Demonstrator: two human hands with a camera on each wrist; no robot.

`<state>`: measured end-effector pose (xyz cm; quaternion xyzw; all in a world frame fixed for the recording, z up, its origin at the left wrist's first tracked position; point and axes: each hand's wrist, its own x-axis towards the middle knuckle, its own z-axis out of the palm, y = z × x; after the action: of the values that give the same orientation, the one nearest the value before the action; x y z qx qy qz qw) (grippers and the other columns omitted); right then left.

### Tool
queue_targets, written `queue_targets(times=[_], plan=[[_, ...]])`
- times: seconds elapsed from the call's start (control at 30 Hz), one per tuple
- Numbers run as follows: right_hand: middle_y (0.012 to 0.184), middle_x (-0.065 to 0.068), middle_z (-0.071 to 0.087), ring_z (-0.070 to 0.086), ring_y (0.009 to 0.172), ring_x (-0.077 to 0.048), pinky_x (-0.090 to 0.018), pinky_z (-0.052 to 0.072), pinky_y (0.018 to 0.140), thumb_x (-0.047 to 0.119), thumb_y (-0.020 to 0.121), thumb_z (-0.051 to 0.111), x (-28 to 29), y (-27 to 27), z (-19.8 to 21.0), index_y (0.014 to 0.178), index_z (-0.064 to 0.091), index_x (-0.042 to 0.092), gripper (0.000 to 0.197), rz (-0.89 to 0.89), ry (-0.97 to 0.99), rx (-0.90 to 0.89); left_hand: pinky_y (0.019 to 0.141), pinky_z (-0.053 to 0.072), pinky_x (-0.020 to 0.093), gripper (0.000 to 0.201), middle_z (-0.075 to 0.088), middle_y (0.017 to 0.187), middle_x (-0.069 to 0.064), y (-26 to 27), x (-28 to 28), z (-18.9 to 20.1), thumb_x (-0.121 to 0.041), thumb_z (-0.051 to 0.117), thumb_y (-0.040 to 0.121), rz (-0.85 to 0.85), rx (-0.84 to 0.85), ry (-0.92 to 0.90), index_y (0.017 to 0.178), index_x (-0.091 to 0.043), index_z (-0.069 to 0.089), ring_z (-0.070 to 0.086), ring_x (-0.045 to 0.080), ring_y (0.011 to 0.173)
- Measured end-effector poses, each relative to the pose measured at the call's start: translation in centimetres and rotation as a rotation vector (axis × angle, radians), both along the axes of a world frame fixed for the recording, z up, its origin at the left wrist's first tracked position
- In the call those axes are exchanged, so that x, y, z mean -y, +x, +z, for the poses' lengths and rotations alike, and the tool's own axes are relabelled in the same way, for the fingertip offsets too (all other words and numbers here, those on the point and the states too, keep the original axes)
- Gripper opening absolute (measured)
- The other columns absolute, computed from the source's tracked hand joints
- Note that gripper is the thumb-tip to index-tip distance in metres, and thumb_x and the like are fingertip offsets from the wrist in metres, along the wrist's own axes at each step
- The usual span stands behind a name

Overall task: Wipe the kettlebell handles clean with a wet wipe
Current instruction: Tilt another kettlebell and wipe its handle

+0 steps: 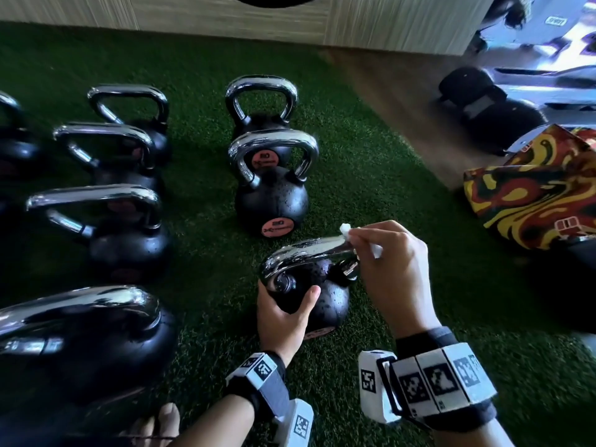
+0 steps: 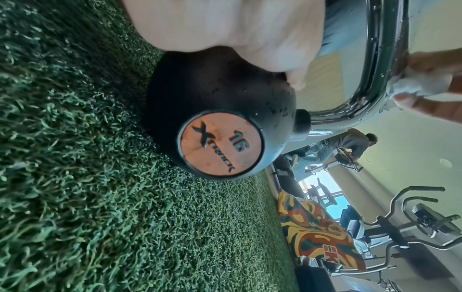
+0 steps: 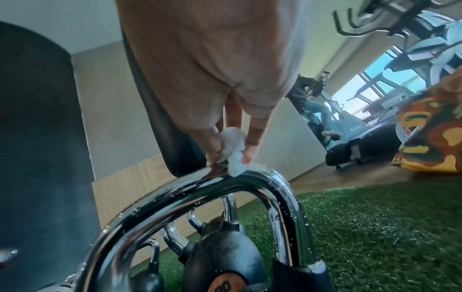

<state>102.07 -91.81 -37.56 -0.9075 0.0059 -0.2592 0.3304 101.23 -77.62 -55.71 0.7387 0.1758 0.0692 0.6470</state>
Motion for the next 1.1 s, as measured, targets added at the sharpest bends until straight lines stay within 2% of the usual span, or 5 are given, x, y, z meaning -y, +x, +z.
queue_targets(times=[0.17,0.3,0.57,0.83,1.1], plan=[[0.095,0.005,0.07,0.068,0.08,-0.015,-0.034,0.059,0.073,0.012,0.09,0.069,-1.0,-0.3,-0.2,0.1,0.082,0.015,0.016,0.06,-0.074,-0.027,0.116,0.043,0.045,0.113,0.062,0.14,0.001,0.0,-0.2,0.5,-0.086,0.075,0.059,-0.002,-0.005,0.034,0.144,-0.017,0.046,0.057,0.018,0.132],[0.09,0.006,0.071,0.061,0.07,0.003,-0.002,0.044,0.065,0.013,0.091,0.073,1.4,0.6,-0.4,0.102,0.082,0.016,0.015,-0.053,-0.001,-0.091,0.115,0.043,0.044,0.116,0.062,0.139,0.001,0.0,-0.3,0.9,-0.088,0.073,0.058,-0.023,-0.01,0.05,0.144,-0.015,0.044,0.057,0.018,0.131],[0.079,0.012,0.078,0.055,0.049,0.003,-0.01,0.037,0.05,0.045,0.086,0.078,3.3,0.5,-1.2,0.096,0.082,0.034,0.016,-0.156,0.419,-0.313,0.112,0.046,0.035,0.116,0.065,0.135,-0.001,-0.2,-1.0,1.8,-0.086,0.073,0.058,-0.078,-0.035,0.057,0.144,-0.013,0.046,0.061,0.015,0.126],[0.079,-0.013,0.078,0.072,0.073,-0.017,-0.02,0.061,0.065,-0.009,0.079,0.072,4.2,0.9,-5.2,0.093,0.076,-0.003,0.016,-0.069,1.119,-0.581,0.106,0.05,0.031,0.107,0.067,0.129,-0.01,-0.4,-2.6,2.7,-0.088,0.069,0.062,-0.242,-0.073,0.131,0.143,-0.021,0.046,0.063,0.008,0.119],[0.085,-0.006,0.08,0.077,0.085,-0.024,-0.039,0.062,0.084,0.013,0.084,0.082,6.3,0.9,-3.6,0.103,0.079,0.009,0.02,-0.207,0.765,-0.526,0.098,0.053,0.038,0.056,0.073,0.125,0.003,2.4,-9.6,6.2,0.0,0.062,0.073,-0.546,-0.224,-0.06,0.122,-0.027,0.065,0.068,0.017,0.112]])
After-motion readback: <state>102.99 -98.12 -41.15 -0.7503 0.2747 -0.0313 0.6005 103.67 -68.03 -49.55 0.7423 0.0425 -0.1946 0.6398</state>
